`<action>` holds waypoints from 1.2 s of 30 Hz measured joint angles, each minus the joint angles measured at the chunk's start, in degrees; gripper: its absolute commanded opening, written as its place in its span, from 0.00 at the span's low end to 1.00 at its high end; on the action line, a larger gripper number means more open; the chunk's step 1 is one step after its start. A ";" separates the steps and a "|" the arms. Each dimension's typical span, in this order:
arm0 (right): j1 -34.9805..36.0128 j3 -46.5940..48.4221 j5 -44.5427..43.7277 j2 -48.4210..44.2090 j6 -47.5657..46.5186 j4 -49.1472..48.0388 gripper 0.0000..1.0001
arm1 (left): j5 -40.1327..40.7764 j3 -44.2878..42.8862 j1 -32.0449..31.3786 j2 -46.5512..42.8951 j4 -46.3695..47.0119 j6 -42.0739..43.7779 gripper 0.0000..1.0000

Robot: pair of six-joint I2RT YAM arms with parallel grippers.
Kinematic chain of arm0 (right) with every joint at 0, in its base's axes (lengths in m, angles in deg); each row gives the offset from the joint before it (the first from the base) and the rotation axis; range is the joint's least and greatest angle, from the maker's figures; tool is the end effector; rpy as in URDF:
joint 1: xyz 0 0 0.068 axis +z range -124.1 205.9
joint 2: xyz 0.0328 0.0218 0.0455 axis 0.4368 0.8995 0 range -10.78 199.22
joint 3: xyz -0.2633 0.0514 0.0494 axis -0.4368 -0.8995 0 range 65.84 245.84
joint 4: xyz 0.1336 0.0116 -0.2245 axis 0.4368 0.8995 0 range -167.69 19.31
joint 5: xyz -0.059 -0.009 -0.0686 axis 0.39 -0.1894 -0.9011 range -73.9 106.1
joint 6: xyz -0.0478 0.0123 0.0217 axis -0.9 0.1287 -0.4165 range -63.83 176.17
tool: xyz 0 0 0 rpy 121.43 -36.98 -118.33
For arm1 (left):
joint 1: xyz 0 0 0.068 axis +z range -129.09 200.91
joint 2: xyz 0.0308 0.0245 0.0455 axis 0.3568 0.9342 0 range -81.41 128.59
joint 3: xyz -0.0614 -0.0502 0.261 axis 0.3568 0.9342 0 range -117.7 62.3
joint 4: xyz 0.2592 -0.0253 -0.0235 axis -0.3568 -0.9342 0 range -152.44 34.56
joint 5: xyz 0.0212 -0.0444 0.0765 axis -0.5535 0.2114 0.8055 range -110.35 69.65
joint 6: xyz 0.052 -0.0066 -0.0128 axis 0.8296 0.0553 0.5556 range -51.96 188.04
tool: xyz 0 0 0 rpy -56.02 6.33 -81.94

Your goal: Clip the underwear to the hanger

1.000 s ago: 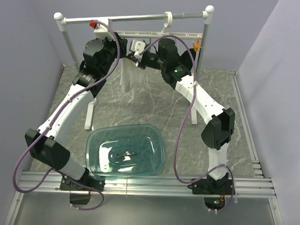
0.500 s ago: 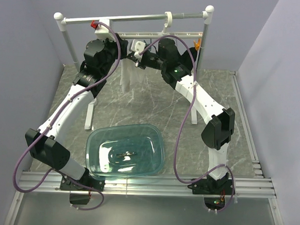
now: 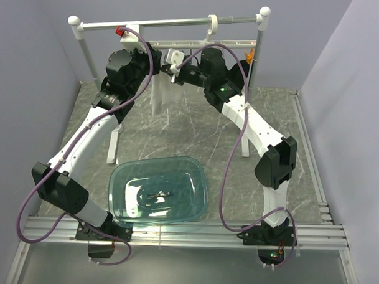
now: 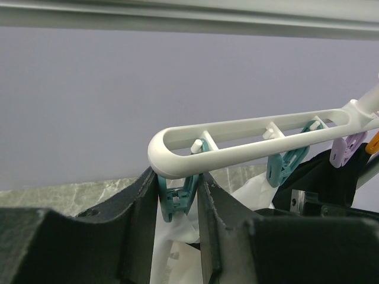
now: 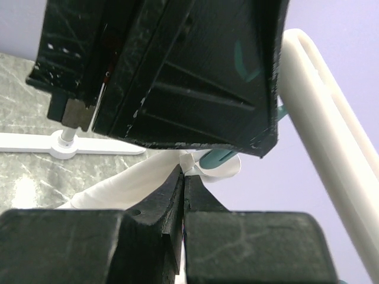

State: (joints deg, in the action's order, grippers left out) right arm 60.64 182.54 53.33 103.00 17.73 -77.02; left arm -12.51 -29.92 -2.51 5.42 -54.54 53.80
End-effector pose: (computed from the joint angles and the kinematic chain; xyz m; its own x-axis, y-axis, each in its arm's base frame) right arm 0.3742 0.2858 0.4315 0.6163 -0.1750 -0.7679 -0.7244 0.2566 -0.6399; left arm 0.3253 -0.1356 0.4718 0.0313 -0.2791 -0.9598 0.2857 0.9227 -0.2590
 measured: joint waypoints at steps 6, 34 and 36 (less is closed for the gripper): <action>0.00 -0.02 0.04 -0.61 0.26 -0.74 0.00 | 0.00 0.00 0.00 0.00 -0.13 0.04 0.00; -0.04 -0.94 -0.42 -1.64 1.16 -3.15 0.00 | -0.33 0.20 0.31 -0.17 -0.46 -0.17 0.67; -0.02 -1.01 -0.42 -1.68 1.33 -3.30 0.00 | -0.42 0.98 0.31 -0.81 0.24 -0.20 0.71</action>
State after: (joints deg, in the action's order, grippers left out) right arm 60.62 181.54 52.92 101.31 19.07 -80.32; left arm -12.93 -28.94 -2.21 4.61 -54.29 53.60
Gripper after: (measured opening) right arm 0.010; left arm 0.674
